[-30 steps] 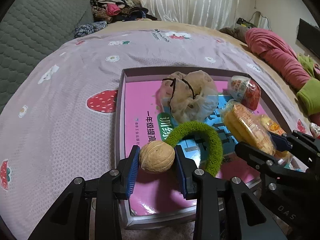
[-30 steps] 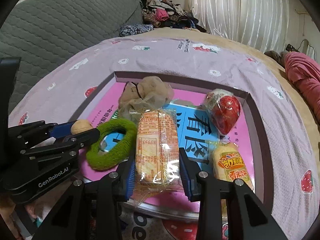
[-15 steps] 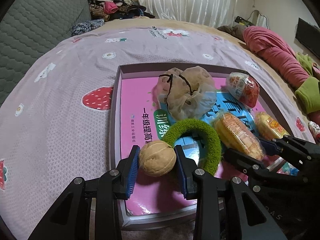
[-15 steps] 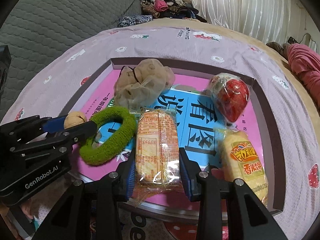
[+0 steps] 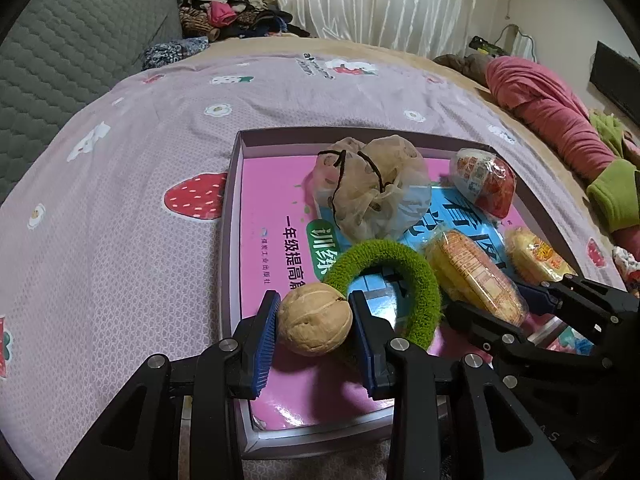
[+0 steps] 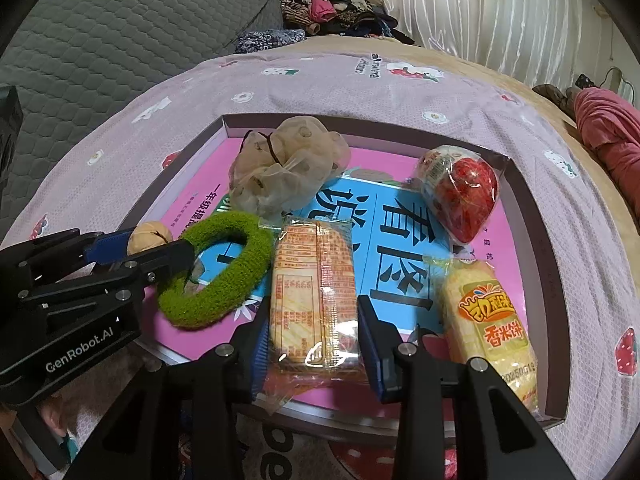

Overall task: Organize objects
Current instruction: 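Lower walnut and wafer packet into the tray and open both tools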

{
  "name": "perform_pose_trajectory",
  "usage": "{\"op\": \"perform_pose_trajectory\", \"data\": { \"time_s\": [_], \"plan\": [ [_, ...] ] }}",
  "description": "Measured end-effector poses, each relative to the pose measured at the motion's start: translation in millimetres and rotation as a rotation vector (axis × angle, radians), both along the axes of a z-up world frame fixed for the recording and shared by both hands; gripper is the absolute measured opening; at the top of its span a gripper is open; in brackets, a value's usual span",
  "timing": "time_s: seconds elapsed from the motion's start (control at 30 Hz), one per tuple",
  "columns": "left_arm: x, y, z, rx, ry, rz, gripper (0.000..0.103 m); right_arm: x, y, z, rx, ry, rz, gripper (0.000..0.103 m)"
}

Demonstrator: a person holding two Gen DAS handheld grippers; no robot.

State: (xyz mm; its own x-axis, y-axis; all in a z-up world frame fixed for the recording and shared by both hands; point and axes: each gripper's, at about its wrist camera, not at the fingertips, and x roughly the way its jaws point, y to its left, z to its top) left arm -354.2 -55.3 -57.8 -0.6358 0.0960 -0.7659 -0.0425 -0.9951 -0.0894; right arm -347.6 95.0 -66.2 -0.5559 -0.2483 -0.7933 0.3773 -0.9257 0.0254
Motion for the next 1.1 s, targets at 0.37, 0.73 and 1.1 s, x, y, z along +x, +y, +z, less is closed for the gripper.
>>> {"op": "perform_pose_trajectory", "data": {
  "time_s": [0.37, 0.73, 1.1],
  "plan": [
    [4, -5, 4, 0.018, 0.001, 0.007, 0.037, 1, 1, 5, 0.0, 0.012, 0.001, 0.039],
    [10, -2, 10, 0.011, 0.017, 0.001, 0.037, 6, 2, 15, -0.007, 0.034, 0.003, 0.04],
    [18, 2, 25, -0.015, 0.054, 0.016, 0.07, 12, 8, 28, -0.014, 0.066, -0.015, 0.05]
  ]
}}
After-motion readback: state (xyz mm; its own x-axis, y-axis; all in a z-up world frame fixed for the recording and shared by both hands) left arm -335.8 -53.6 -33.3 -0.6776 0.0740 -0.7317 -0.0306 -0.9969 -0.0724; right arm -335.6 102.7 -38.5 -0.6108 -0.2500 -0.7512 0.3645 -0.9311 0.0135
